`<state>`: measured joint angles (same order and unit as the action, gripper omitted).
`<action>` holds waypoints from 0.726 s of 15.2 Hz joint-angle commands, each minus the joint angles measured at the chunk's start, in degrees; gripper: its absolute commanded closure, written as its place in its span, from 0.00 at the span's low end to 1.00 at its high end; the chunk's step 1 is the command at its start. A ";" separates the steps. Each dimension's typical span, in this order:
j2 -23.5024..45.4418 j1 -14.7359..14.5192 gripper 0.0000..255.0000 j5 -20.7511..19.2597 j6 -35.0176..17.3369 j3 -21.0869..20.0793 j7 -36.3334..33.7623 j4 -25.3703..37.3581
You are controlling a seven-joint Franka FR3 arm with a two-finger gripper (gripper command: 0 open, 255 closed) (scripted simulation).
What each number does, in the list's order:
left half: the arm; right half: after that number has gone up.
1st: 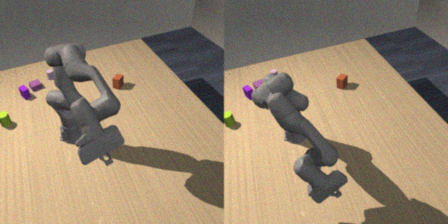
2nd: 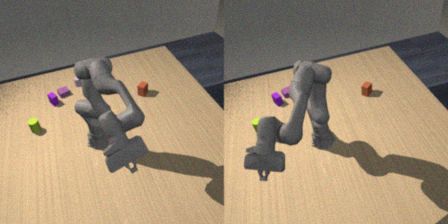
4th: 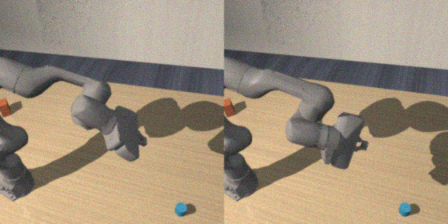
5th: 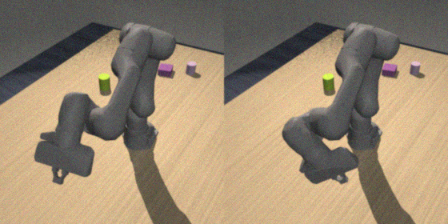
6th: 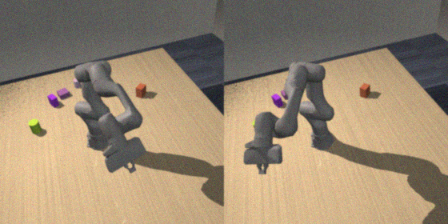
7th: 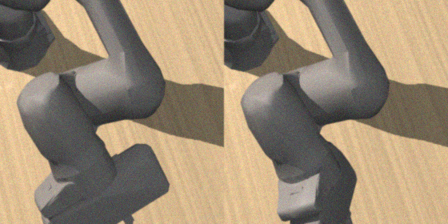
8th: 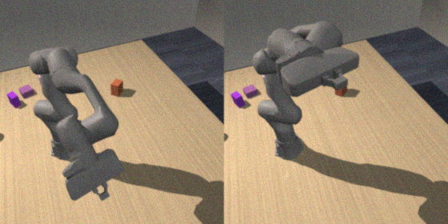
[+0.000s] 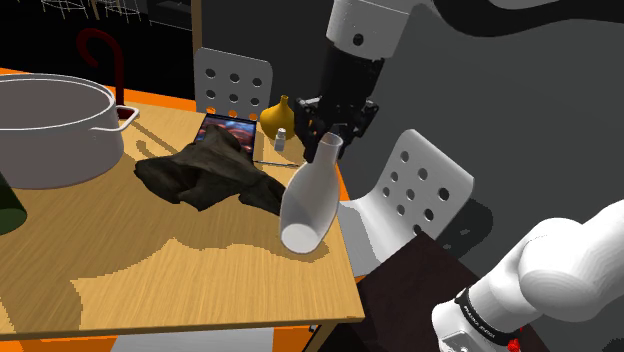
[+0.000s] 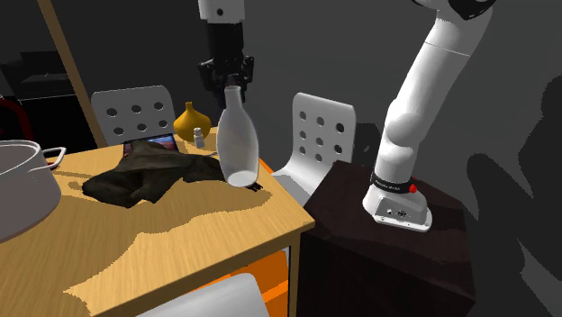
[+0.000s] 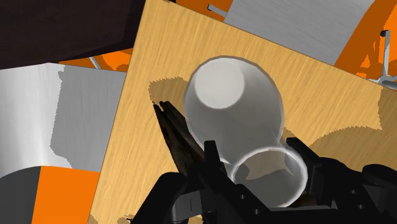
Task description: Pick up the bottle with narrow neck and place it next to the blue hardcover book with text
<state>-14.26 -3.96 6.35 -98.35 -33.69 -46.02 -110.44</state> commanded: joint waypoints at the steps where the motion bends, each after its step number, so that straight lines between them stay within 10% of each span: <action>1: 0.32 0.07 1.00 -0.20 1.54 -0.03 -0.19 1.83; 11: 2.05 0.44 1.00 -1.18 9.32 -0.04 -0.84 11.12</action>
<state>-12.52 -3.59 5.34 -89.90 -33.72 -46.80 -100.46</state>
